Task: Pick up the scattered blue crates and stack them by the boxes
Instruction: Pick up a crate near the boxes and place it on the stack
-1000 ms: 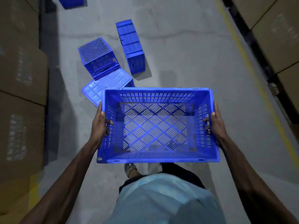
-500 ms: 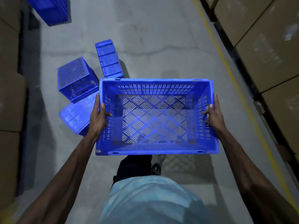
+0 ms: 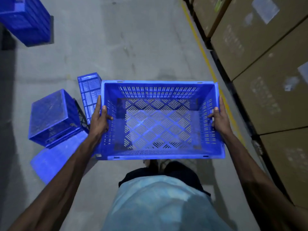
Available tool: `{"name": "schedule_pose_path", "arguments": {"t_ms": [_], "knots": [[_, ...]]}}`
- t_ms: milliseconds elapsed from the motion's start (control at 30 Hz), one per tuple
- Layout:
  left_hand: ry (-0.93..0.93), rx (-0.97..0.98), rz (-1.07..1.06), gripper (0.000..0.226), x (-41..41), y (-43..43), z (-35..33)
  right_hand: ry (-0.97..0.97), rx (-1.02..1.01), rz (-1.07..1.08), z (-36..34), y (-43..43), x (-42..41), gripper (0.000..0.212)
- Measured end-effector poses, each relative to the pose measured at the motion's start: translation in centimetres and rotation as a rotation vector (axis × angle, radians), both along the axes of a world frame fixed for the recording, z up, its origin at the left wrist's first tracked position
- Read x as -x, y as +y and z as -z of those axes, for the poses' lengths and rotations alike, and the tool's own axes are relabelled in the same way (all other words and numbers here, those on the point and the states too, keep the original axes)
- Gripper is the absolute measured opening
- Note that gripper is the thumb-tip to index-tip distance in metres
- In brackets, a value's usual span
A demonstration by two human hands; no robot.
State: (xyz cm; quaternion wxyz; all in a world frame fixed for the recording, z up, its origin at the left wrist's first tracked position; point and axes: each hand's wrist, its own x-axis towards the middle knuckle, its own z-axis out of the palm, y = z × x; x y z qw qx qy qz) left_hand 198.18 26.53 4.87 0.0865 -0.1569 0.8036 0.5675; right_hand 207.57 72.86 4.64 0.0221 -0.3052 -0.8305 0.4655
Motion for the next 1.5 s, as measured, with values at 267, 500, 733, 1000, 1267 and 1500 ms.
{"name": "schedule_pose_path", "arguments": {"t_ms": [267,500,733,1000,1267,1500], "knots": [[0.013,-0.022,-0.047,0.048,18.4,7.5,-1.1,-0.004,0.011,-0.041,0.0,7.9,20.7,0.048],[0.026,0.019,-0.159,0.048,34.2,13.5,-1.4,-0.02,0.011,-0.164,0.7,13.9,41.9,0.05],[0.066,-0.011,-0.322,0.047,48.6,16.6,-3.3,0.031,0.016,-0.33,-2.3,16.9,62.7,0.049],[0.065,-0.011,-0.466,0.046,66.2,14.5,-1.1,0.034,-0.007,-0.476,-1.2,14.2,87.4,0.05],[0.068,0.016,-0.535,0.047,87.9,6.0,-0.8,0.109,-0.072,-0.52,-1.7,4.9,112.5,0.055],[0.097,0.024,-0.627,0.045,103.2,-2.1,-3.8,0.153,-0.086,-0.6,-4.5,-5.0,132.1,0.053]]}}
